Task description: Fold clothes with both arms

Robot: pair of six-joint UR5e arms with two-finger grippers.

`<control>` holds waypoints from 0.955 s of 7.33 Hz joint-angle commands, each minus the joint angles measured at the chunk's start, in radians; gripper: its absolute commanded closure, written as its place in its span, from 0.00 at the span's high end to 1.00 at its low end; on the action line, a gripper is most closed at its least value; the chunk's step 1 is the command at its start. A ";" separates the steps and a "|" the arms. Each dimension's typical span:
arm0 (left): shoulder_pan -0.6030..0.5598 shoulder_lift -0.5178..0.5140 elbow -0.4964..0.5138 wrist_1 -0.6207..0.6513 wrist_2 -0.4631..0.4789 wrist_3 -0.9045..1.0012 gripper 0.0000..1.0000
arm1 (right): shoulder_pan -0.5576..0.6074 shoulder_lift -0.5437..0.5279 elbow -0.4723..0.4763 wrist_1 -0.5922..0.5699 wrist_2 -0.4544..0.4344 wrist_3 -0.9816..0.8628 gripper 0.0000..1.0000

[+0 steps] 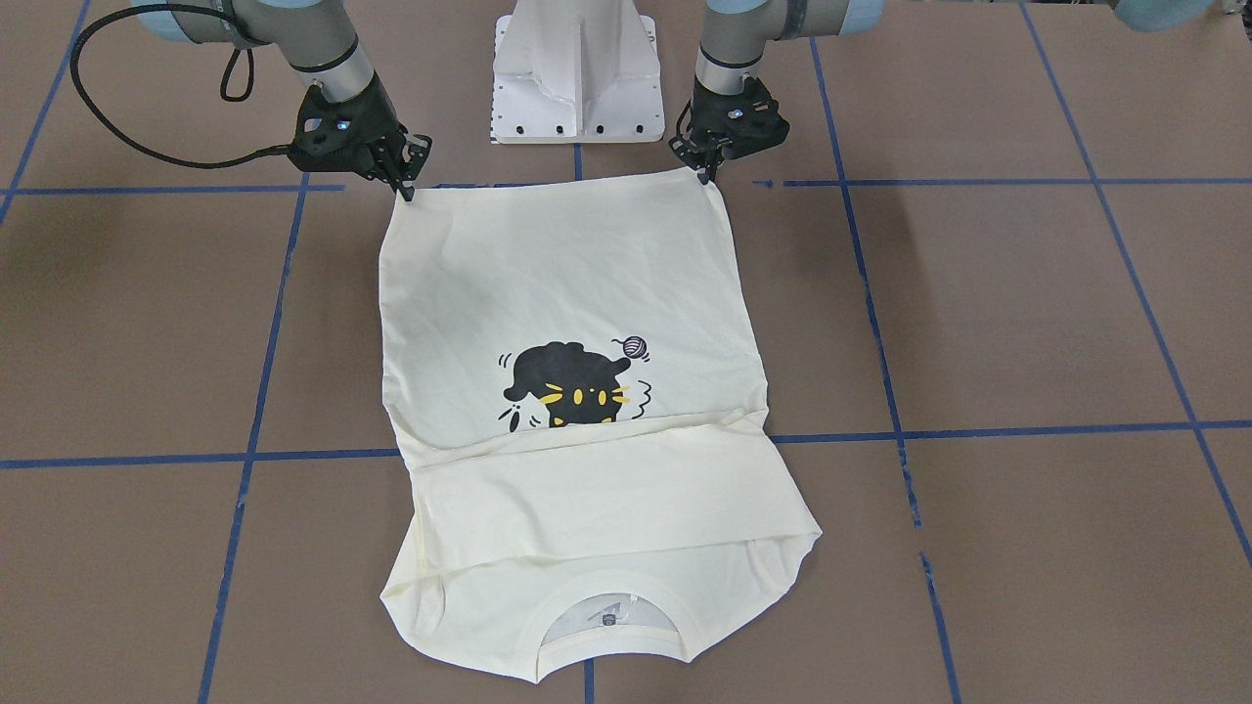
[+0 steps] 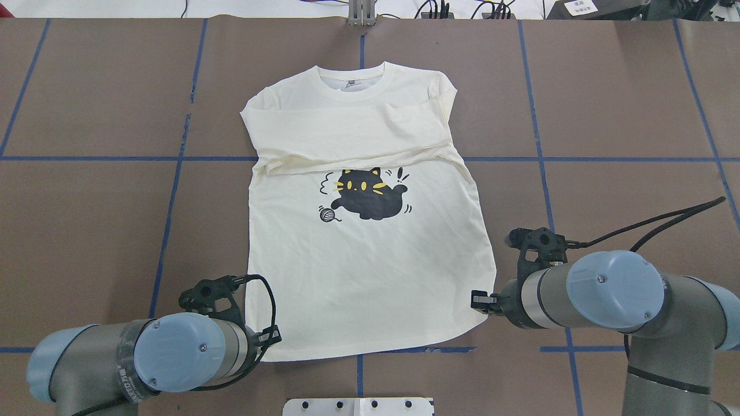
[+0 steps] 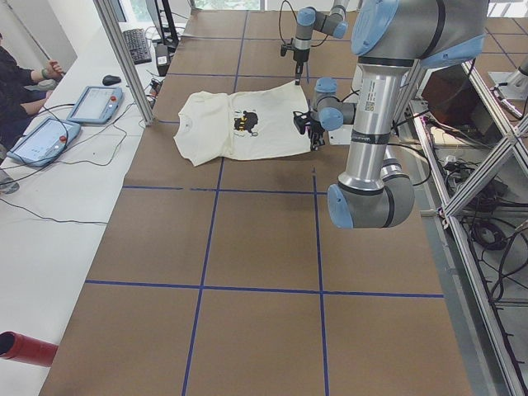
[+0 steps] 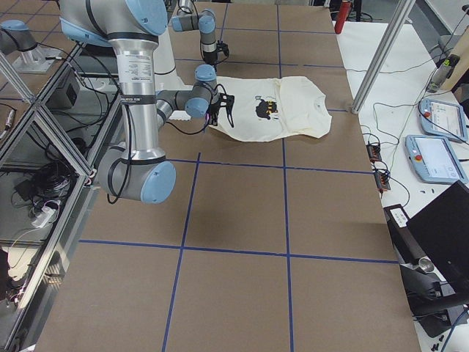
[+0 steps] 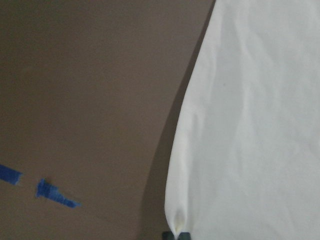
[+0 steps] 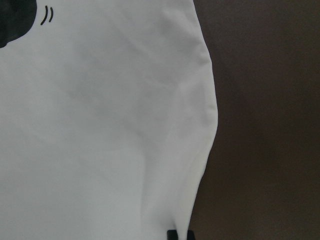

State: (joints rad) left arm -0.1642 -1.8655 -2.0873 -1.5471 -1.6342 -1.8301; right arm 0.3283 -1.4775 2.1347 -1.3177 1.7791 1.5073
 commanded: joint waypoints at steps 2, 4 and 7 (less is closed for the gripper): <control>0.049 -0.001 -0.138 0.152 0.001 0.029 0.00 | -0.046 -0.064 0.091 -0.012 0.080 0.014 0.00; 0.092 -0.004 -0.232 0.255 -0.007 0.089 0.00 | -0.106 -0.125 0.190 -0.012 0.167 0.101 0.00; 0.112 -0.012 -0.310 0.306 -0.012 0.119 0.00 | -0.123 -0.132 0.226 -0.012 0.177 0.156 0.00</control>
State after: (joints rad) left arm -0.0489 -1.8719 -2.3791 -1.2515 -1.6429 -1.7291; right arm 0.1950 -1.6087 2.3566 -1.3303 1.9526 1.6532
